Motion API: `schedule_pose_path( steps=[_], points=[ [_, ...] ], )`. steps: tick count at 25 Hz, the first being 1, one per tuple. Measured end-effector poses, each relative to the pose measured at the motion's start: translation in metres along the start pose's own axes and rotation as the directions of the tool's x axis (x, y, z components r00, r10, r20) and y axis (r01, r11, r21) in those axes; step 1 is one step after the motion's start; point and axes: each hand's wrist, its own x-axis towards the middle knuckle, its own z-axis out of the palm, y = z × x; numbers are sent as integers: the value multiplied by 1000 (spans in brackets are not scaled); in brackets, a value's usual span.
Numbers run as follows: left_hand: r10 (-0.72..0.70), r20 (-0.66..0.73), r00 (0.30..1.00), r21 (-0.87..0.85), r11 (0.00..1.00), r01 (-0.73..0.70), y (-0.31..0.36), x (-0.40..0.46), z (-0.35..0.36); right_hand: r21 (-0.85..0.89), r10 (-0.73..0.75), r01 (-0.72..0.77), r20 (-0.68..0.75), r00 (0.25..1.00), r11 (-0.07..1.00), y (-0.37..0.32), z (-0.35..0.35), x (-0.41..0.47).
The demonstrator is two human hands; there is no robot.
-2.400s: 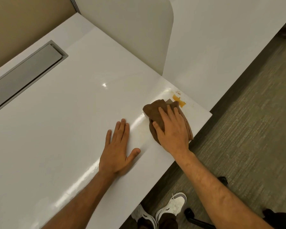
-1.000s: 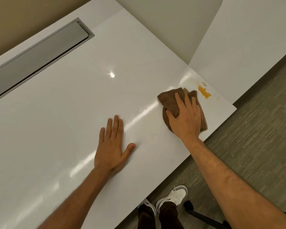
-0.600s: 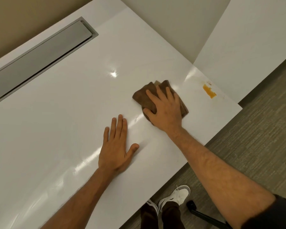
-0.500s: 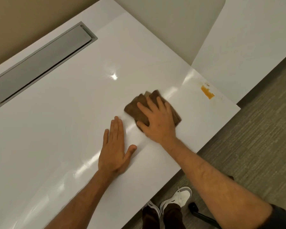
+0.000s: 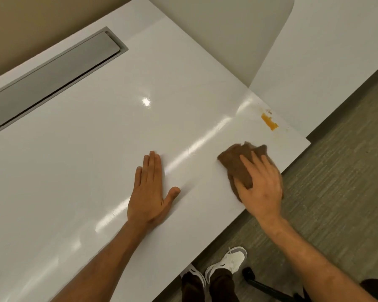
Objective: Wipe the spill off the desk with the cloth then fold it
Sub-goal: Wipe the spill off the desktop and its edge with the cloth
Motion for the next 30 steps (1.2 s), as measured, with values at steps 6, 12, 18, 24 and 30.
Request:
schedule_pose_path(
  steps=[6,12,18,24,30],
  points=[
    [1,-68,998,-71,997,-6,-29,-16,-24,200,13,-27,70,997,979,-40,-1,11],
    [-209,-48,977,152,965,214,-104,-38,-43,32,439,-438,-31,898,898,-98,28,105],
    [-177,-79,981,173,967,189,-110,-36,-34,-6,366,-366,27,930,931,-167,68,210],
    [-180,-80,980,87,979,187,-108,-37,-39,-30,-366,387,265,892,921,-254,99,201],
    [-163,-173,971,-166,977,134,-107,-42,-43,218,-764,744,336,551,632,-235,96,76]
  ],
)
